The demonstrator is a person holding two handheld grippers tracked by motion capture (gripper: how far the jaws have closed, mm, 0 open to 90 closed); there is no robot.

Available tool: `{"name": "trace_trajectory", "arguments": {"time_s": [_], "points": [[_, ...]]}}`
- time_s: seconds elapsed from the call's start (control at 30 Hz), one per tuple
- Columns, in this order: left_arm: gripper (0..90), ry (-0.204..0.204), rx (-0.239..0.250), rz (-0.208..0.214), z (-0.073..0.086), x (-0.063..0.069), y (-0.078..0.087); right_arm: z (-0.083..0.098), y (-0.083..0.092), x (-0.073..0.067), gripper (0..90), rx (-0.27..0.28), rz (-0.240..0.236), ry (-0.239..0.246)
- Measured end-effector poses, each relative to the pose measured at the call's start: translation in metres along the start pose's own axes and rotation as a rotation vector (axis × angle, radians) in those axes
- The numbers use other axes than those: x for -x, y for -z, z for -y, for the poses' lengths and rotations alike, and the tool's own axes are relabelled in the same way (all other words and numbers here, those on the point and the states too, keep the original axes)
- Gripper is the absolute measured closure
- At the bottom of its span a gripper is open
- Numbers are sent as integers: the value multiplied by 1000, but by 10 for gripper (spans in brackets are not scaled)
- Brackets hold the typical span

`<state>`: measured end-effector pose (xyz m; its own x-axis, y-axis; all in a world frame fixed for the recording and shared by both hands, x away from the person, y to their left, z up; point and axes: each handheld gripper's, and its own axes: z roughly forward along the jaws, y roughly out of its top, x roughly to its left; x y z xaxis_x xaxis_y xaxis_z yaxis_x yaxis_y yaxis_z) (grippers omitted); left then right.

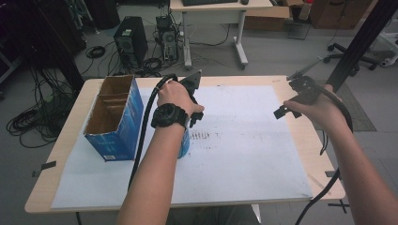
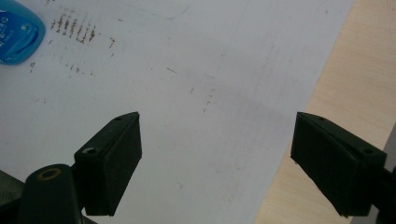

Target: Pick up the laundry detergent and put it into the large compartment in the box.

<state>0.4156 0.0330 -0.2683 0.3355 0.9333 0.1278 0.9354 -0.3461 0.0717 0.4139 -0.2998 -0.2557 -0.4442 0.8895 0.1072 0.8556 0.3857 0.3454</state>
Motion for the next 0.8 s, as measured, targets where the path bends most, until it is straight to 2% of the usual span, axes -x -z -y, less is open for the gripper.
{"name": "trace_trajectory", "arguments": {"time_s": [0.8], "points": [[175, 12, -20, -2, 3, 1, -17, 1, -4, 0, 171, -3, -3, 4]]}}
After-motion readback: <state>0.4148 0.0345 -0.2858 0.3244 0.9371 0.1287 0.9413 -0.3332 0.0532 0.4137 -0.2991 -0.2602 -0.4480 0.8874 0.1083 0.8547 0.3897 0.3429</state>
